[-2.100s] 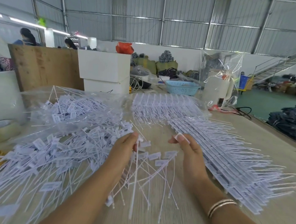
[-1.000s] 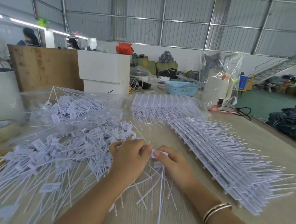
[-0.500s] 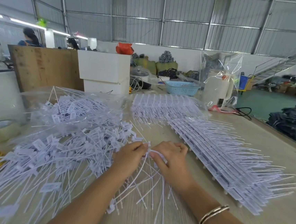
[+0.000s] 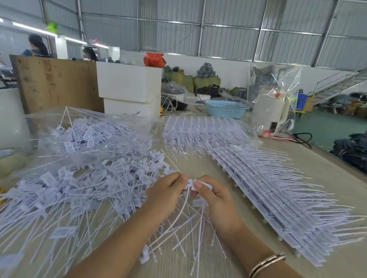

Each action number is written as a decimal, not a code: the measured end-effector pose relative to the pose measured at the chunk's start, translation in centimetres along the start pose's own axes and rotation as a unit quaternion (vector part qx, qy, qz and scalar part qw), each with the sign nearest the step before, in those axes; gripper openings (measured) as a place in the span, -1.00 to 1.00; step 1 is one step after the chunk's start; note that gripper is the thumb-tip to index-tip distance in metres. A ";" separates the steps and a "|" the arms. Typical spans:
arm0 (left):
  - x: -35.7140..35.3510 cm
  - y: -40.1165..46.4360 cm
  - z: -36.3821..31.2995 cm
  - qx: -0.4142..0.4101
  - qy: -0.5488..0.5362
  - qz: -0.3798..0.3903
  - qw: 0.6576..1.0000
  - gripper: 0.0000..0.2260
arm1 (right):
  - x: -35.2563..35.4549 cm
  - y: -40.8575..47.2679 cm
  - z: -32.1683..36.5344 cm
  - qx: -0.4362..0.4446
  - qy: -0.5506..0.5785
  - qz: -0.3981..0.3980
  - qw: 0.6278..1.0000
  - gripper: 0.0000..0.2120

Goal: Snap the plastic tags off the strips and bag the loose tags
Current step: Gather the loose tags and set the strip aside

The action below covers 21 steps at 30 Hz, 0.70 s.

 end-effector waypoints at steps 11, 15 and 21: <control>-0.4 -0.3 -0.1 -0.020 -0.044 0.059 0.997 -0.64 | 0.2 0.2 -0.7 -0.054 0.142 0.063 0.986 -0.75; 0.3 -0.4 -0.3 0.039 -0.075 0.032 0.996 -0.59 | 1.7 0.6 -0.8 -0.094 0.241 -0.046 0.965 -0.85; 2.6 0.8 0.1 0.048 -0.162 -0.067 0.983 -0.63 | 3.9 0.6 -2.0 -0.112 -0.037 -0.122 0.986 -0.69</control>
Point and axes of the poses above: each hand's wrist, its own y-axis towards the middle knuckle, its own x-axis out of the back of the hand, z = x × y, the point moved 2 cm from there along y, towards the middle knuckle, and after that the axes turned 8 degrees about x, right-handed, at the moved point
